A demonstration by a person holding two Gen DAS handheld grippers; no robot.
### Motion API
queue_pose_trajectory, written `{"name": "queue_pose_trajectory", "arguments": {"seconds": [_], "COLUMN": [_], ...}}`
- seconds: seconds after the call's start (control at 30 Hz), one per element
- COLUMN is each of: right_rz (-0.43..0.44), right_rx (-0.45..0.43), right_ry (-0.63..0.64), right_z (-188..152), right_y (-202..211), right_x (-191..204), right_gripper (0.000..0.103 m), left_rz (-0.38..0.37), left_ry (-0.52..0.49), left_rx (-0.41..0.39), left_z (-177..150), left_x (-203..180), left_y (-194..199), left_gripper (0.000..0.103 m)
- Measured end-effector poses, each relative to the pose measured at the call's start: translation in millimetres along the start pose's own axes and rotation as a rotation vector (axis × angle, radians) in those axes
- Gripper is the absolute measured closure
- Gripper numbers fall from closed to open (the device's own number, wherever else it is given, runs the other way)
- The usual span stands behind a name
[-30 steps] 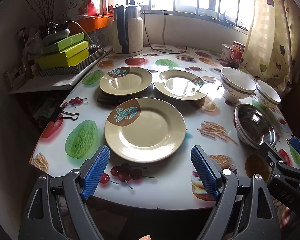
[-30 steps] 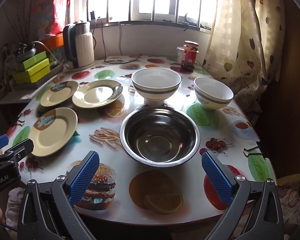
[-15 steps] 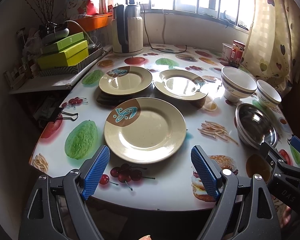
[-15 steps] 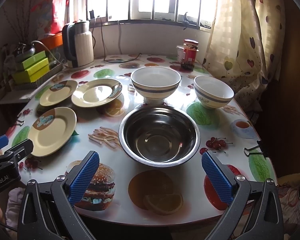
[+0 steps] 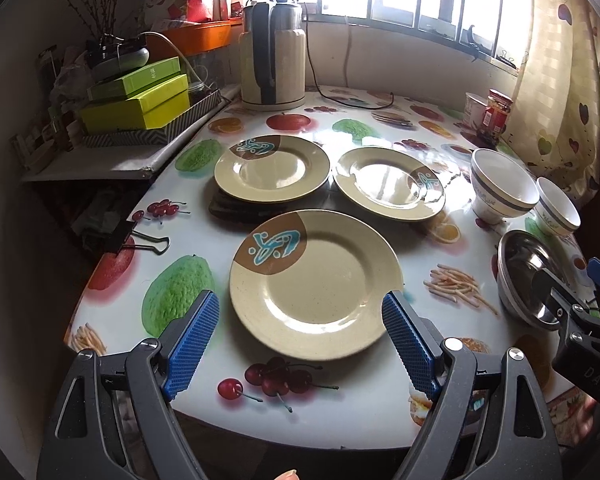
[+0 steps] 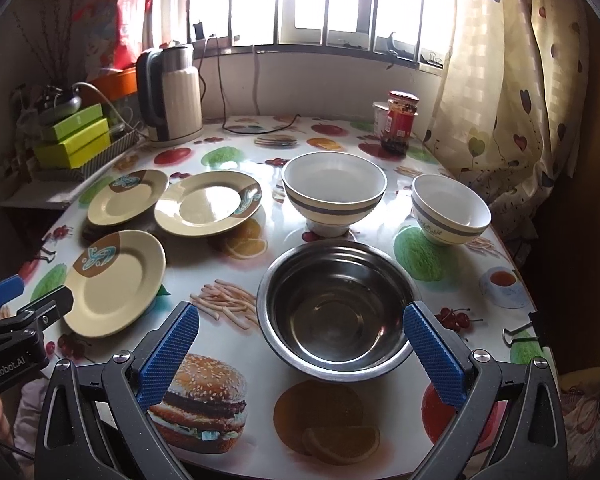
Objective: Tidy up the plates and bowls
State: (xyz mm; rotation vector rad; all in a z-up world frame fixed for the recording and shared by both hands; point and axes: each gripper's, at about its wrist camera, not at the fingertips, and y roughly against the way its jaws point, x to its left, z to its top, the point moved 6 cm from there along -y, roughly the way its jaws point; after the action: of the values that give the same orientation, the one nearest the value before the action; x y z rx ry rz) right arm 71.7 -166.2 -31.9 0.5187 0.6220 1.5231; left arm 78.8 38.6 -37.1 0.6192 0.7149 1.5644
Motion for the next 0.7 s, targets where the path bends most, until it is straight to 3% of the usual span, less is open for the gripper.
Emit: {"name": "queue_pose_trajectory", "arguments": {"seconds": [0.13, 0.4, 0.6, 0.7], "right_rz": [0.042, 0.18, 0.309, 0.331], "right_rx": [-0.01, -0.022, 0.001, 0.049], "right_ry": [0.027, 0.056, 0.063, 0.068], "right_z": [21, 76, 115, 130], "right_y": [-7, -32, -63, -86], "right_x": [11, 42, 77, 93], "right_gripper": [0.0, 0.0, 0.0, 0.004], "left_rz": [-0.028, 0.001, -0.024, -0.03], "left_ry": [0.033, 0.038, 0.104, 0.128], "left_rx": [0.014, -0.021, 0.013, 0.032], "left_z": [17, 60, 80, 88], "left_x": [19, 64, 92, 103], "left_y": [-10, -30, -58, -72], "left_gripper": [0.019, 0.019, 0.024, 0.03]}}
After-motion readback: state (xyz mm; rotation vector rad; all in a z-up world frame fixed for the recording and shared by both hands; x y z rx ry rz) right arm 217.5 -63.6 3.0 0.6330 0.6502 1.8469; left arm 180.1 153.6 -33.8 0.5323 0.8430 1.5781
